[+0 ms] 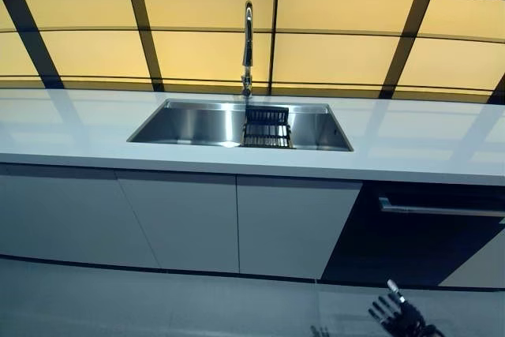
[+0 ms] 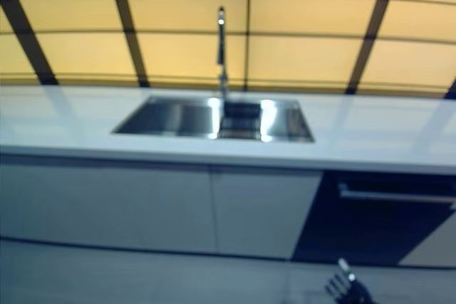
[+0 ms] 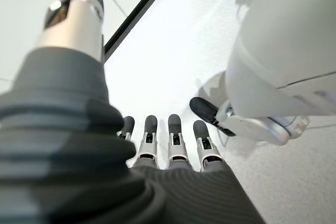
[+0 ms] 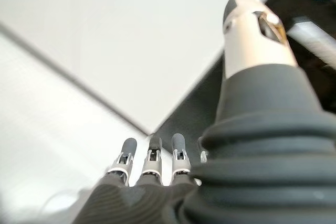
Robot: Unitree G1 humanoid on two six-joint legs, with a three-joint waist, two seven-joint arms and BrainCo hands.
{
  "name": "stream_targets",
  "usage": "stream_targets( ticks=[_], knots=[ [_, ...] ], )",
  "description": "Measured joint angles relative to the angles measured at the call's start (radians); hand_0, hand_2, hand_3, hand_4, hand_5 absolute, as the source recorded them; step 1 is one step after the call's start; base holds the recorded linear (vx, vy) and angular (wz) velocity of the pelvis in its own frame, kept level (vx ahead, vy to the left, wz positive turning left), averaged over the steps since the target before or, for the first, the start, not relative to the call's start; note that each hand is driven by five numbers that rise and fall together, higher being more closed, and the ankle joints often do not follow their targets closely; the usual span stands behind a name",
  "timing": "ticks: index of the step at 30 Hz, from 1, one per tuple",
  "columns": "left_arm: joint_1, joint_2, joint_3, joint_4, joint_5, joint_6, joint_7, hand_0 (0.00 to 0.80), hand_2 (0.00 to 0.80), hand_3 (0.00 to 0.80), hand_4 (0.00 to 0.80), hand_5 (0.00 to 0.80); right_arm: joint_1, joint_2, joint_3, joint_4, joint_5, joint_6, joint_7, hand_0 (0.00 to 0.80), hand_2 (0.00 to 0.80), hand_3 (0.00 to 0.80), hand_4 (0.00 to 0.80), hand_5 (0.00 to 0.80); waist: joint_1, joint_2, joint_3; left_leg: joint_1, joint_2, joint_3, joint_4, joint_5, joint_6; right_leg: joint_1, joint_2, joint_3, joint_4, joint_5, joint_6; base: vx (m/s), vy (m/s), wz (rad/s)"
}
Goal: Take plates into dishwasher
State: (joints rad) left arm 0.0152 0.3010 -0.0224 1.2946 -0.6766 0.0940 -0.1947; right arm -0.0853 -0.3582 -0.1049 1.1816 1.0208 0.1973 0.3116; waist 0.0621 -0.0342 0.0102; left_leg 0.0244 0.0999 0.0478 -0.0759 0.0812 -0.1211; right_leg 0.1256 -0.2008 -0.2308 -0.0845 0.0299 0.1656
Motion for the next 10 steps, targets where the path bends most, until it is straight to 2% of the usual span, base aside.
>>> stream_targets(
  ticks=[4,10],
  knots=[
    [0.0,-0.026,-0.02,0.001,0.077,0.008,0.004,0.0,0.0,0.0,0.0,0.0,0.06,0.112,0.052,0.023,-0.007,-0.027,-0.003,0.0,0.0,0.0,0.0,0.0,0.0,-0.007,0.001,0.002,0.0,-0.001,-0.003,0.0,0.0,0.008,0.0,-0.008,0.0,-0.005,0.001,0.032,0.008,0.05],
    [-0.001,-0.046,-0.062,0.0,0.138,0.02,0.02,0.0,0.0,0.0,0.0,0.0,0.071,0.152,0.094,0.022,-0.01,-0.069,-0.035,0.0,0.0,0.0,0.0,0.0,-0.018,-0.005,0.001,0.017,0.0,0.0,-0.007,0.0,0.0,0.017,-0.001,-0.009,0.0,-0.006,0.001,0.0,0.0,0.0]
  ],
)
